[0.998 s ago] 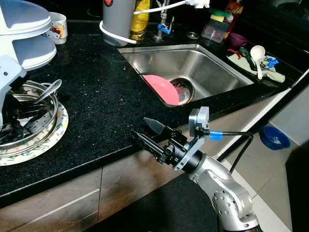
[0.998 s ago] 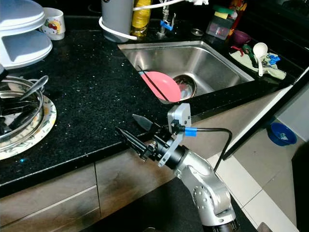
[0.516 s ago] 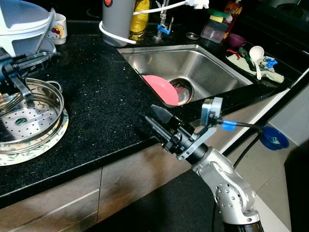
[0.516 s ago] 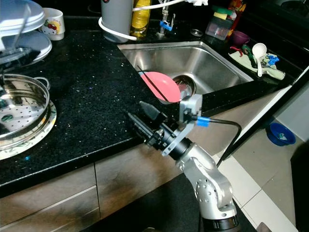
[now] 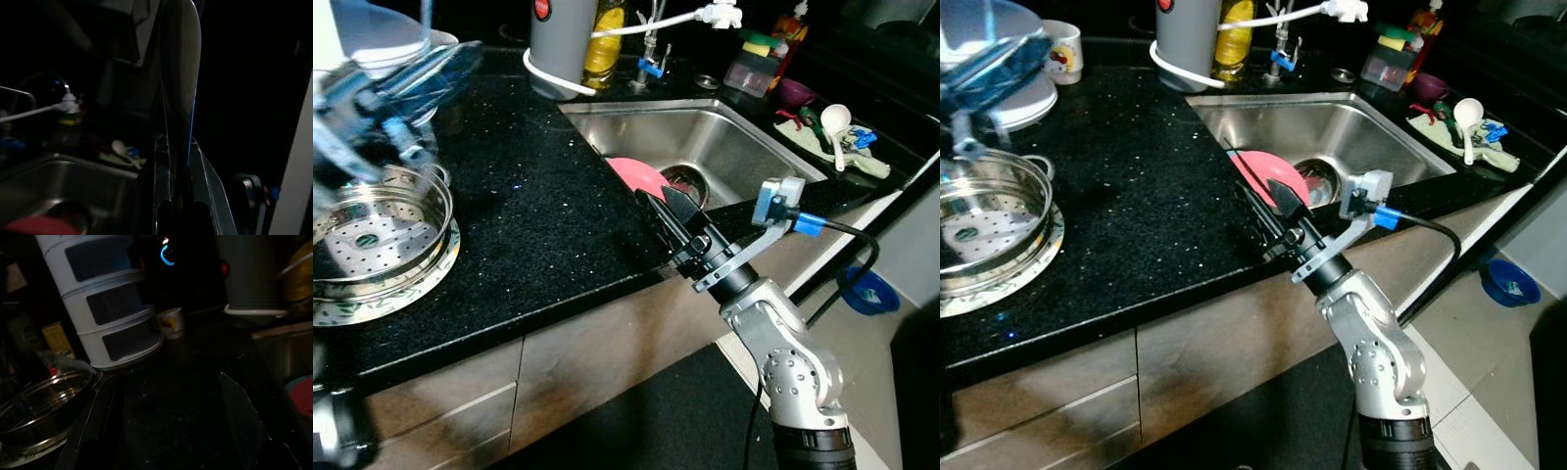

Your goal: Kitchen organization

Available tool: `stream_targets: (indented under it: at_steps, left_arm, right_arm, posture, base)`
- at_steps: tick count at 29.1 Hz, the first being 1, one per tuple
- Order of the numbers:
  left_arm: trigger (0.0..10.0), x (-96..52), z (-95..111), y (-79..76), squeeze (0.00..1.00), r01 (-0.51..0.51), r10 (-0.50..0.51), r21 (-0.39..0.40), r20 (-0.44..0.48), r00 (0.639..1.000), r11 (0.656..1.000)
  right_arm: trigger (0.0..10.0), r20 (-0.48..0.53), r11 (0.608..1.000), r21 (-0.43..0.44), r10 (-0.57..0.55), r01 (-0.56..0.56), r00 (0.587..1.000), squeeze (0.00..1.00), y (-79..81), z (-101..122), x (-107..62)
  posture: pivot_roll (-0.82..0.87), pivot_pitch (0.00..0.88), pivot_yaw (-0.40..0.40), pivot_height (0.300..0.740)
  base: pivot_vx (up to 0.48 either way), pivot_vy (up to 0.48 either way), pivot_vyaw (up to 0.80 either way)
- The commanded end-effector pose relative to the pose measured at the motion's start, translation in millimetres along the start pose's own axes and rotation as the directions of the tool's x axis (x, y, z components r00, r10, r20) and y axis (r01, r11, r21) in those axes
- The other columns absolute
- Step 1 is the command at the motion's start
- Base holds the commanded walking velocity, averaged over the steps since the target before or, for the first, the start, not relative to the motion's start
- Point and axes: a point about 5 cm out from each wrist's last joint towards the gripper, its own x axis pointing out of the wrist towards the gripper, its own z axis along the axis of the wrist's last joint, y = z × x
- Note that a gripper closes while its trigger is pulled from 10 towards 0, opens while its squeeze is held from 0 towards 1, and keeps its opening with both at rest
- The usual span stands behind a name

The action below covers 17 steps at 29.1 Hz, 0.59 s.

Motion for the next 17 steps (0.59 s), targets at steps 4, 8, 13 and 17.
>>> stream_targets:
  at_steps: [4,8,13,17]
  left_arm:
    - [10.0,22.6,-13,-9.9,0.0,0.028,-0.027,-0.048,0.03,0.999,0.998]
    - [10.0,27.5,-15,-10.8,0.0,0.013,-0.011,-0.052,0.049,0.999,0.999]
    - [10.0,37.6,-18,-8.6,0.0,-0.045,0.049,-0.051,0.079,0.996,0.998]
    - [10.0,45.5,-35,0.8,0.0,-0.164,0.163,0.032,0.02,0.986,0.986]
  right_arm:
    - [10.0,0.001,0.998,-0.007,-0.066,0.066,0.998,0.0,-10.3,1,-5.9]
    - [10.0,0.001,0.997,-0.007,-0.073,0.073,0.997,0.0,-11.2,1,-6.8]
    - [10.0,0.0,0.996,-0.015,-0.085,0.085,0.996,0.0,-12.9,1,-8.2]
    - [10.0,-0.004,0.996,-0.022,-0.091,0.091,0.996,0.0,-13.5,2,-9.9]
  posture:
    - [0.13,0.002,-0.189,0.74]
    - [0.14,0.0,-0.187,0.74]
    - [0.13,0.0,-0.181,0.74]
    - [0.12,0.0,-0.18,0.74]
  base:
    - [0.0,0.0,-0.79]
    - [0.0,0.0,-0.8]
    - [0.0,0.0,-0.79]
    - [0.0,0.0,-0.79]
